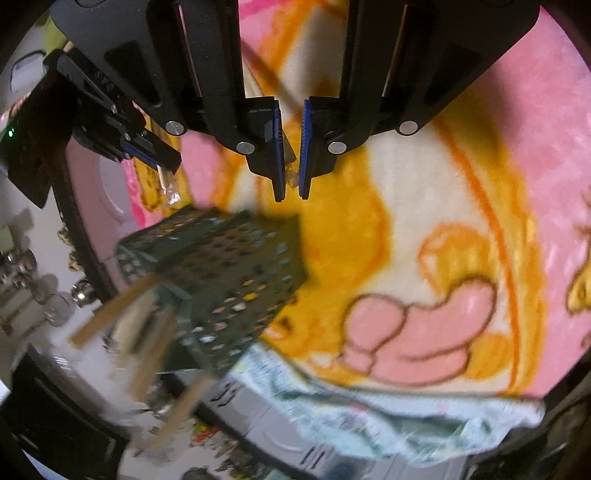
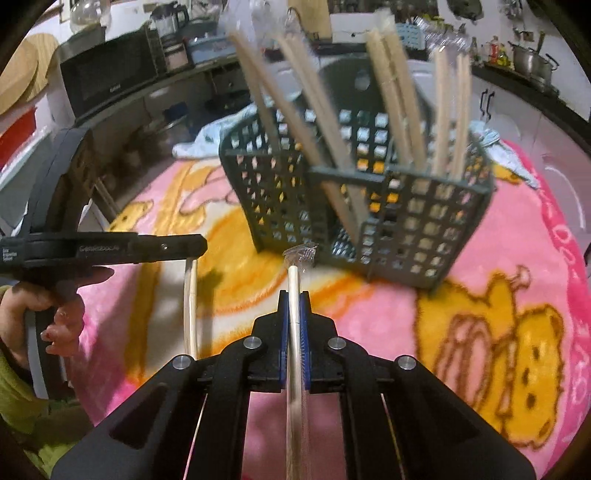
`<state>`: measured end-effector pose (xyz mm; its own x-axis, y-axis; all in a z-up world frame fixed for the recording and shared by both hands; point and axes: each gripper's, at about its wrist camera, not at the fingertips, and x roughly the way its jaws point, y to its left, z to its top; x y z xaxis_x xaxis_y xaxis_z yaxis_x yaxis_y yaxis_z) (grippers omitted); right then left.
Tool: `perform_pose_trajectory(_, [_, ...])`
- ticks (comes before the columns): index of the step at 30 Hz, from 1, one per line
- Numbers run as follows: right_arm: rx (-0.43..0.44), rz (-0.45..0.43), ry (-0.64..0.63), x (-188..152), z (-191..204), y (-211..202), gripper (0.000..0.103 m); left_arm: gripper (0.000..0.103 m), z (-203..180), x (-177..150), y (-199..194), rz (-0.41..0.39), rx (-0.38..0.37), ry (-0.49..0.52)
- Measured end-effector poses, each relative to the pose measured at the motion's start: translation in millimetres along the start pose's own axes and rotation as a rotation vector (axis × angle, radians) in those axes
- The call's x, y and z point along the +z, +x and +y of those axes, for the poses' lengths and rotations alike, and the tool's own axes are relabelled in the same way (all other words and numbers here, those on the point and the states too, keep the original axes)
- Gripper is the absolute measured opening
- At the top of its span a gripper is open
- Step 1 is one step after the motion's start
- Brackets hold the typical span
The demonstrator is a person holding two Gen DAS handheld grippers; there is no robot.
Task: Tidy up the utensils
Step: 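Lift both held chopsticks up over the green mesh caddy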
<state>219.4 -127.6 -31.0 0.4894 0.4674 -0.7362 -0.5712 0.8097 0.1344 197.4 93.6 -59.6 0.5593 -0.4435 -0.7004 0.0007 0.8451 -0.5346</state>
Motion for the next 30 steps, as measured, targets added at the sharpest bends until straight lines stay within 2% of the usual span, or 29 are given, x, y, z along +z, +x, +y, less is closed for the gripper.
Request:
perform_pose_trajectory(10, [-0.008, -0.115, 0.007, 6.4, -3.8, -41.8, 0.006, 0.004, -51.4, 4.4, -32.8, -0.075, -0.036, 0.123])
perform_pose_trajectory(21, [-0.015, -0.399, -0.020, 38.8, -7.8, -96.9, 0.006, 0.004, -93.6, 17.2, -66.2, -0.157, -0.067, 0.216])
perform_pose_trajectory(30, [-0.023, -0.538, -0.022, 75.7, -18.3, -127.7, 0.006, 0.003, -117.8, 35.5, -93.4, -0.231, -0.078, 0.271])
